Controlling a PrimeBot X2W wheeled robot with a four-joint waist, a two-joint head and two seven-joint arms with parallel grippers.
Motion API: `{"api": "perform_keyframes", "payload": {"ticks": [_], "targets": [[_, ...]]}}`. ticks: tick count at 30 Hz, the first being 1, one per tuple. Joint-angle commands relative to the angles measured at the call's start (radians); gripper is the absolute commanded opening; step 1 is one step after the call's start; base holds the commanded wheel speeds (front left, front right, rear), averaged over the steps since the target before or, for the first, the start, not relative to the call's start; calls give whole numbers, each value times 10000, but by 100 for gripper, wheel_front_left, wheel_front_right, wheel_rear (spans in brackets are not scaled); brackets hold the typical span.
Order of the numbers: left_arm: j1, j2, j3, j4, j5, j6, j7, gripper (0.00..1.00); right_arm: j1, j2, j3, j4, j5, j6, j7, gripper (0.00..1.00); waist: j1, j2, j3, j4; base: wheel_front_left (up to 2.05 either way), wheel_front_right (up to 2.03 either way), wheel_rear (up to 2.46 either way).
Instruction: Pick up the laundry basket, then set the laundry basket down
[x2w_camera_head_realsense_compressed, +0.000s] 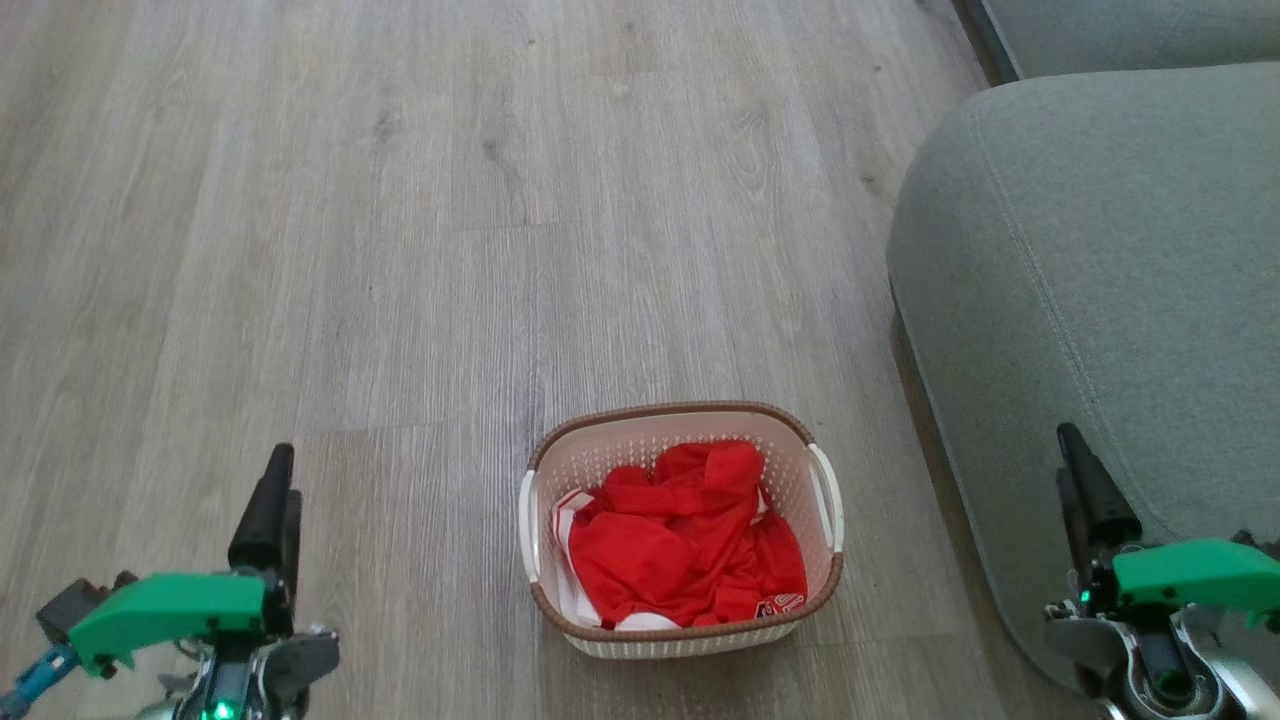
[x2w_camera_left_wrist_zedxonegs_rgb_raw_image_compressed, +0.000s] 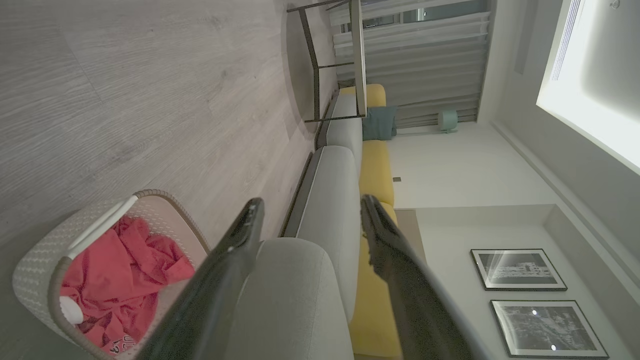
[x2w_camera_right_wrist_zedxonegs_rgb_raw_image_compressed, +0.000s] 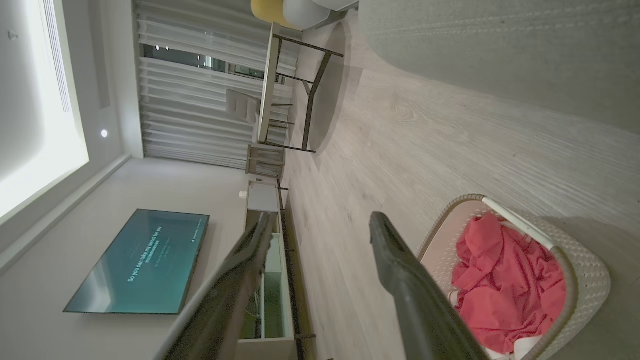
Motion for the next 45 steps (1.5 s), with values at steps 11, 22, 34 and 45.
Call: {"api": "perform_keyframes", "payload": {"ticks": [11,22,34,45], "targets": [[-752,282,73,-839,2267,14,-417,100,-699,111,-540,-739,-3174,-4,-15,100,0,0,15,-6,0,0,0],[-713,453,-177,-1260,4401,89,-737,100,-742,262,-744,-963,-5591,-5,-20,100,0,0,6,-1,0,0,0],[-514,501,-414,-1330,6013,195,-1084,100,-708,633,-1112,-806,-7721,-6,122,100,0,0,-42,-18,0,0,0],[-390,447,-453,-1181,7048,288,-1394,100,-488,1175,-1461,-605,-9550,-8,102,100,0,0,-54,-21,0,0,0]]}}
